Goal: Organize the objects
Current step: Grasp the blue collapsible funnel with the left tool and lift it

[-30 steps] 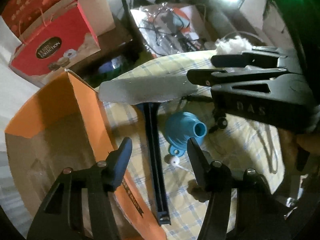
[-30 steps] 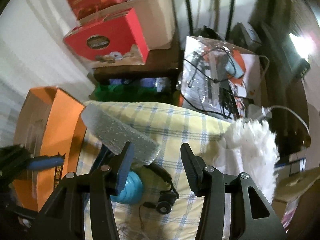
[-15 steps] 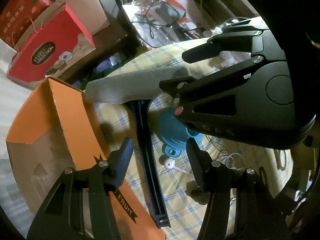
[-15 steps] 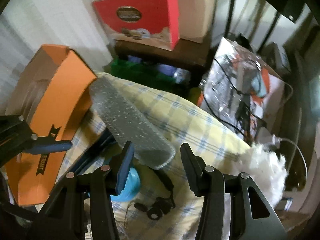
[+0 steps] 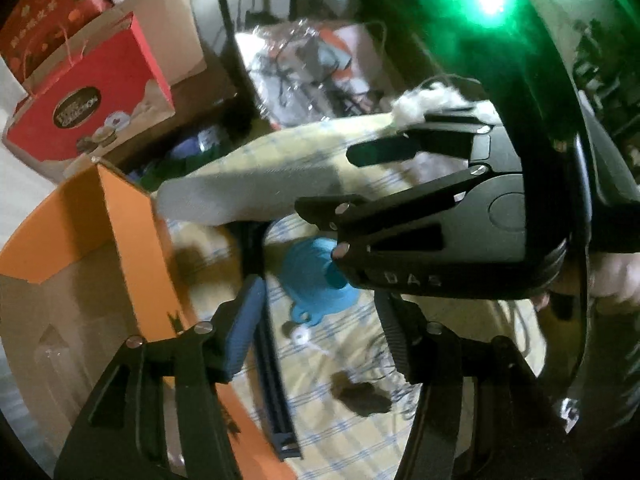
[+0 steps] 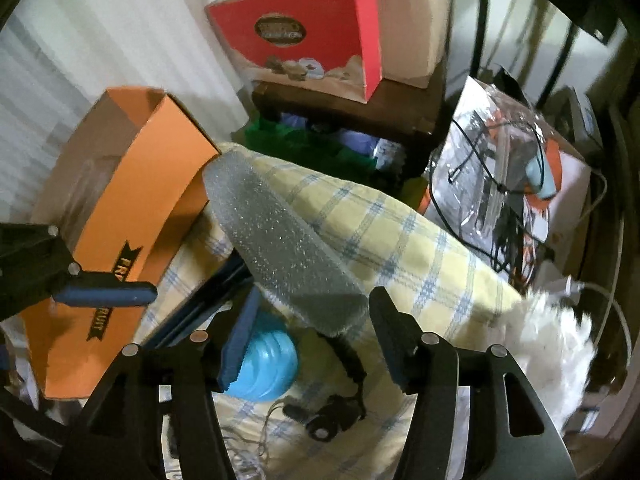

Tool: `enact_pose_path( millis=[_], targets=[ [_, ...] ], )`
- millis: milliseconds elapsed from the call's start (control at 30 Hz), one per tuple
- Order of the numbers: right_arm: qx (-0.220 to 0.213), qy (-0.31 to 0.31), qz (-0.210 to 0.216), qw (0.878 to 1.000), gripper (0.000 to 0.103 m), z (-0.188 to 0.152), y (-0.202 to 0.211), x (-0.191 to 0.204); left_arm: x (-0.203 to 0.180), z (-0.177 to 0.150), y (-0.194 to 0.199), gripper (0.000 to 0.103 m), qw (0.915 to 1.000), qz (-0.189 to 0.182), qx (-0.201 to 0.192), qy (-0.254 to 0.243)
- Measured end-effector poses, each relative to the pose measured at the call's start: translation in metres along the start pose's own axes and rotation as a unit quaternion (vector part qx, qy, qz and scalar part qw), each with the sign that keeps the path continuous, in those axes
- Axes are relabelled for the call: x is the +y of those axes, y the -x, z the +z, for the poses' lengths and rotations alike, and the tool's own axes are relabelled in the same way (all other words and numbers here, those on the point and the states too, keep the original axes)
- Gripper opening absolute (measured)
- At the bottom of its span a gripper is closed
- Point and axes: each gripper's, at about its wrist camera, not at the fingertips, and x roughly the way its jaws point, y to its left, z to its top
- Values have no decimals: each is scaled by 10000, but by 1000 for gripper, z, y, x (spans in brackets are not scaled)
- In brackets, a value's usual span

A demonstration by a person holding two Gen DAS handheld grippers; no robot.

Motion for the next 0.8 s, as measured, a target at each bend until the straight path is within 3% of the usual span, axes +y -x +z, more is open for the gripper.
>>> enact_pose_path(
  millis=[200,267,633,700,800],
  targets=[
    [-142,-995,-255,9946,59,-20,28,-25,-19,0,-16,56,9987,428,-17,-280],
    [-188,-1184,-294,9923,59,-26,38,-28,-22,0,-21,62,9982,506,-26,-327],
    [-462,-1498,-848,9840,59,-60,75,-31,-26,4,-54,65,9969,748,97,-239],
    [-497,-1543,-866,9830,59,-67,77,-31,-27,2,-58,63,9967,764,126,-261],
    [-575,-1570,-916,9816,59,-77,82,-27,-26,1,-64,47,9955,889,112,-314]
  ],
)
